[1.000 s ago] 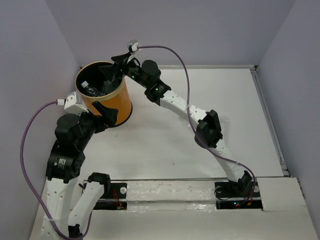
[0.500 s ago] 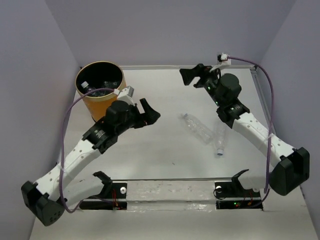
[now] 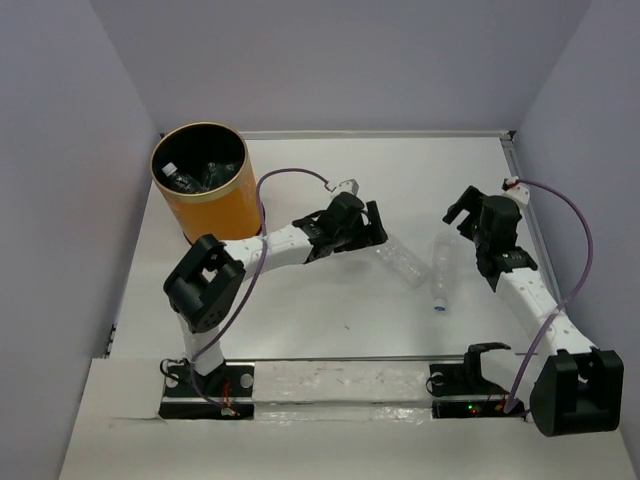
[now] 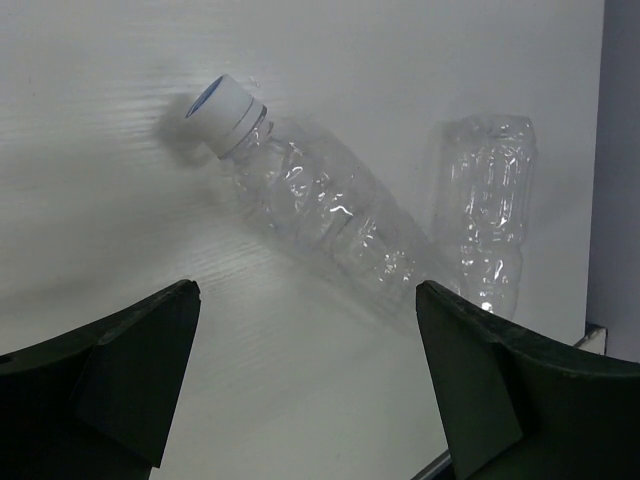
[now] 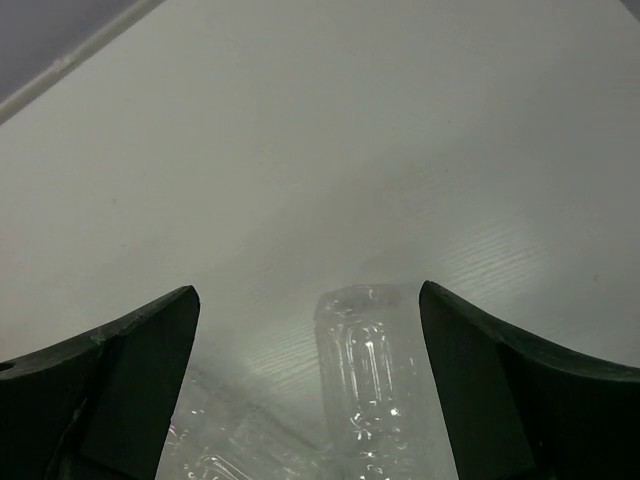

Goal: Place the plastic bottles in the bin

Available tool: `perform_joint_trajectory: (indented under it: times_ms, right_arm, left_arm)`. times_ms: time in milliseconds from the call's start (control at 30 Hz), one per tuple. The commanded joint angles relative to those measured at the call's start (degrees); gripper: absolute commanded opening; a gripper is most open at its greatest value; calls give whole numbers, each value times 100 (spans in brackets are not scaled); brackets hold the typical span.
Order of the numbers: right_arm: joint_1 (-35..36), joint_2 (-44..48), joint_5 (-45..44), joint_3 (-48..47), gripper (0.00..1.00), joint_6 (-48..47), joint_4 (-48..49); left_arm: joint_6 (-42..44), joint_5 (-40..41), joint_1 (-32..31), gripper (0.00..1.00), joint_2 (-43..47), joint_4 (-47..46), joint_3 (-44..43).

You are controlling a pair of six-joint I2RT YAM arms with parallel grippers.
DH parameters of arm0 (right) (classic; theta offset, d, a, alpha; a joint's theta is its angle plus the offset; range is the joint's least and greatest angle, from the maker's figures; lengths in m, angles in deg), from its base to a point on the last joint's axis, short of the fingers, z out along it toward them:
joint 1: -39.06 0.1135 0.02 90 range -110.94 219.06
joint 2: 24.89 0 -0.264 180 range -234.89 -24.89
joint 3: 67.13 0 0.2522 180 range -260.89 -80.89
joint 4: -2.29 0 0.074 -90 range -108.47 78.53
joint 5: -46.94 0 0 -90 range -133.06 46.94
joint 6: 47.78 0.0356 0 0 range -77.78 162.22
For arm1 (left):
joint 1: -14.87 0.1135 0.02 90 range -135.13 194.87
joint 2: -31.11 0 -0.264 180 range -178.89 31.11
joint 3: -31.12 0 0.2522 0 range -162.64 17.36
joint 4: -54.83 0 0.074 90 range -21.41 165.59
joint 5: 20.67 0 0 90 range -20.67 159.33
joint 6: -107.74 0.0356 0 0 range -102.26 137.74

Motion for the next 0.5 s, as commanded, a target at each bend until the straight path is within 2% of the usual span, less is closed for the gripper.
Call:
perform_joint_trajectory:
  times_ms: [0, 167, 400, 467]
  right_arm:
    - [-161, -57, 23, 250, 97, 71, -128]
    - [-230, -390, 171, 338, 100, 132, -146]
    - [-284, -1031, 655, 303, 100, 308, -84]
    - [-336, -1173, 813, 338, 100, 369, 3]
  left_arm:
    - [-37, 195, -14, 99, -482, -229, -605]
    - [-37, 81, -22, 99, -1184, -211, -1045]
    - [6, 169, -14, 99, -1703, -281, -1379]
    - [33, 195, -22, 96, -1818, -316, -1458]
